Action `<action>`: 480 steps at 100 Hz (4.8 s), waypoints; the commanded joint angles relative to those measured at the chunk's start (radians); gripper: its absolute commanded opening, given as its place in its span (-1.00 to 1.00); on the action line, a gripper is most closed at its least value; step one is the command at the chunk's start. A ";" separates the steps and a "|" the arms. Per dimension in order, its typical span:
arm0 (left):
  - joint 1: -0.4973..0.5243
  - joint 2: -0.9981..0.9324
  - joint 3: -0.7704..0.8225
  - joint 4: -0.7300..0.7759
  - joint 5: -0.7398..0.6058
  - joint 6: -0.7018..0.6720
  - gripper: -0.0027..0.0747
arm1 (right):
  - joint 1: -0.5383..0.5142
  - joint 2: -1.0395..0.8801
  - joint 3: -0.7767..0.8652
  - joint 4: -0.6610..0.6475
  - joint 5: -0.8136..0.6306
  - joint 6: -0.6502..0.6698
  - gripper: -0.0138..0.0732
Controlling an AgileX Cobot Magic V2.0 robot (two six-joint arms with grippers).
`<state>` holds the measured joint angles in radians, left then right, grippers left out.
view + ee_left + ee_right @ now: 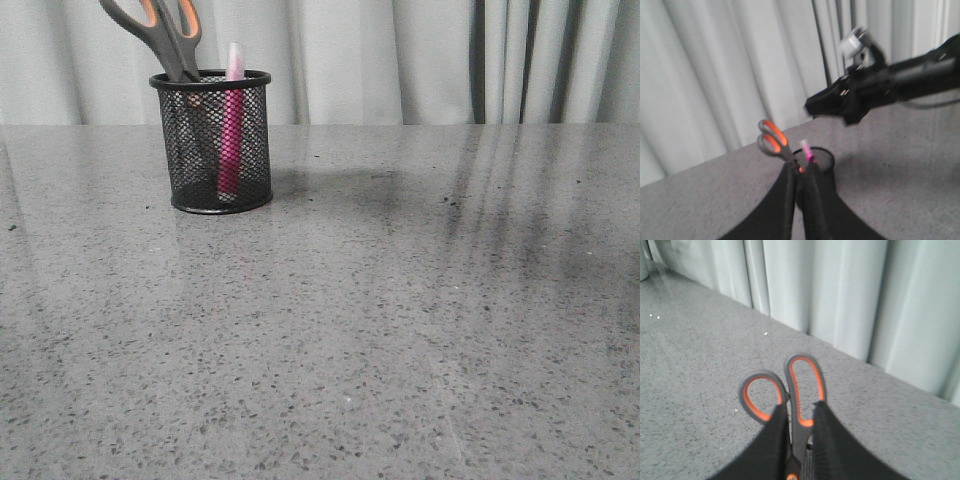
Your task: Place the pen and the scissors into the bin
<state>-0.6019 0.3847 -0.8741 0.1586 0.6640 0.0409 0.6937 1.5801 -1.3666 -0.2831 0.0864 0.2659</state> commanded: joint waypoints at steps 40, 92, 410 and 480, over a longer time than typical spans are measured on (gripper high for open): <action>0.004 -0.418 0.323 0.104 0.208 -0.229 -0.98 | 0.162 -0.874 0.682 -0.122 0.348 -0.009 -0.79; 0.004 -0.390 0.343 -0.007 0.270 -0.229 -0.98 | 0.155 -1.603 0.912 -0.212 0.686 0.023 -0.79; 0.550 -0.421 0.920 -0.100 -0.379 -0.115 -0.98 | -0.124 -1.488 1.179 -0.121 0.286 0.052 -0.80; 0.550 -0.421 0.920 -0.100 -0.379 -0.115 -0.98 | -0.642 -1.473 1.393 0.313 0.135 -0.337 -0.80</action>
<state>-0.0541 -0.0048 0.0018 0.0666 0.3339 -0.0647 0.0598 0.0912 0.0108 0.0218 0.2482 -0.0570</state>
